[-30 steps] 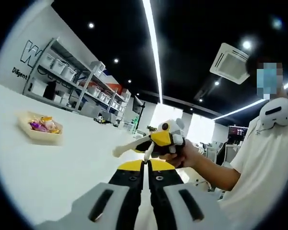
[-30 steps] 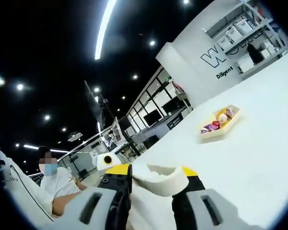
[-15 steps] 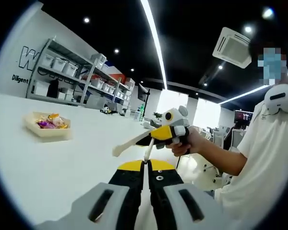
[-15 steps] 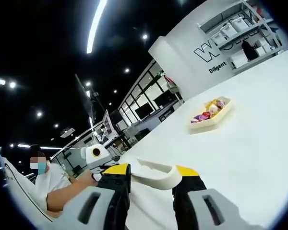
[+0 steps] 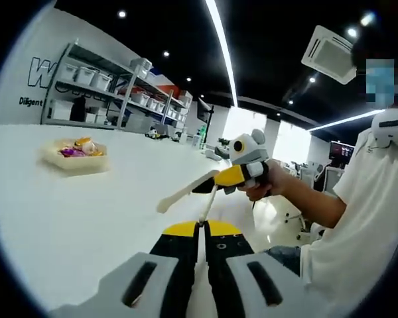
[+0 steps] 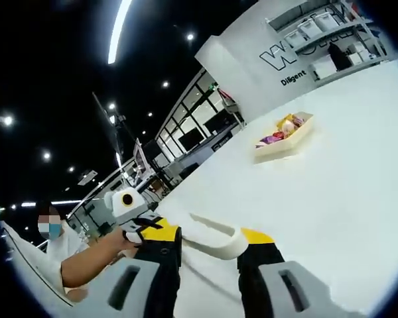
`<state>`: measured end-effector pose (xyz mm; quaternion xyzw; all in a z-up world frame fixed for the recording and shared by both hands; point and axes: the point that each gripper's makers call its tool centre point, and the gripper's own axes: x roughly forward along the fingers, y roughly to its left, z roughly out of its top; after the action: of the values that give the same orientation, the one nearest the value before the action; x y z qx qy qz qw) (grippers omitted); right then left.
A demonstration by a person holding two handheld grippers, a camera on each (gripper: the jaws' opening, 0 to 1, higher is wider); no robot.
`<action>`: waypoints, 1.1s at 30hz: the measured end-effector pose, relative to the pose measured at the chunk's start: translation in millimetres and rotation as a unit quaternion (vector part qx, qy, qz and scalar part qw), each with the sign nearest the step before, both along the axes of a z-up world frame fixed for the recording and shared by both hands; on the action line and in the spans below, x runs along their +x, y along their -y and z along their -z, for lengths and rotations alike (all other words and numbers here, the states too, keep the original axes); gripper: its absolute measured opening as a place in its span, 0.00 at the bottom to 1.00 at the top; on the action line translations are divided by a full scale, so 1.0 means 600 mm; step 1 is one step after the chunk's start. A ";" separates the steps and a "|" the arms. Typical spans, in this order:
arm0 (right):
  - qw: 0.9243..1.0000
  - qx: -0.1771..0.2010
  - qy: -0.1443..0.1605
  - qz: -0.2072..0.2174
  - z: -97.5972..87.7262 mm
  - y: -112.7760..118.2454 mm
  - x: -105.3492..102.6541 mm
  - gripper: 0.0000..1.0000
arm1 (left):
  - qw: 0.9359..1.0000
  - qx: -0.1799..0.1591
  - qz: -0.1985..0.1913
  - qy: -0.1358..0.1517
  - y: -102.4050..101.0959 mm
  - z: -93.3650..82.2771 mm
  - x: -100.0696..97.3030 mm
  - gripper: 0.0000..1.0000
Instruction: Place the target food into the container with the food tongs after gripping and lifting it, then release it inside without dropping or visibly crushing the food.
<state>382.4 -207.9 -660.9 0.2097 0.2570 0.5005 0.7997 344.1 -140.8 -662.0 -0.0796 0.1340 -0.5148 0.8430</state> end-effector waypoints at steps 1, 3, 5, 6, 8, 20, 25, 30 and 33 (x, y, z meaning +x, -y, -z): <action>1.000 -0.003 -0.001 0.003 0.002 -0.001 0.002 0.28 | 1.000 0.005 -0.003 0.001 -0.002 0.002 0.002 0.03; 1.000 -0.014 0.005 0.009 0.007 -0.003 0.005 0.30 | 1.000 0.018 -0.004 -0.002 -0.005 0.009 0.003 0.03; 1.000 -0.021 0.007 0.015 0.011 -0.005 0.008 0.30 | 1.000 0.027 -0.006 -0.002 -0.007 0.015 0.003 0.03; 0.999 -0.027 0.010 0.017 0.014 -0.005 0.009 0.30 | 0.999 0.033 -0.007 -0.004 -0.008 0.018 0.004 0.03; 0.999 -0.030 0.015 0.018 0.016 -0.004 0.010 0.31 | 0.999 0.034 -0.009 -0.008 -0.009 0.020 0.005 0.03; 0.999 -0.047 0.019 0.009 0.029 -0.004 0.003 0.31 | 0.998 0.055 -0.008 -0.016 -0.016 0.034 0.006 0.03; 0.997 -0.063 0.035 0.012 0.032 -0.002 0.007 0.33 | 0.998 0.059 -0.008 -0.016 -0.020 0.036 0.004 0.03; 0.996 -0.075 0.044 0.012 0.036 -0.004 0.010 0.33 | 0.998 0.062 -0.015 -0.021 -0.028 0.041 0.007 0.03; 0.994 -0.094 0.054 0.019 0.043 0.001 0.015 0.30 | 0.997 0.068 -0.026 -0.025 -0.035 0.045 0.011 0.03</action>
<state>391.2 -208.6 -686.9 0.1106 0.2553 0.4695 0.8379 350.7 -120.0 -689.0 -0.0386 0.1872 -0.4806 0.8558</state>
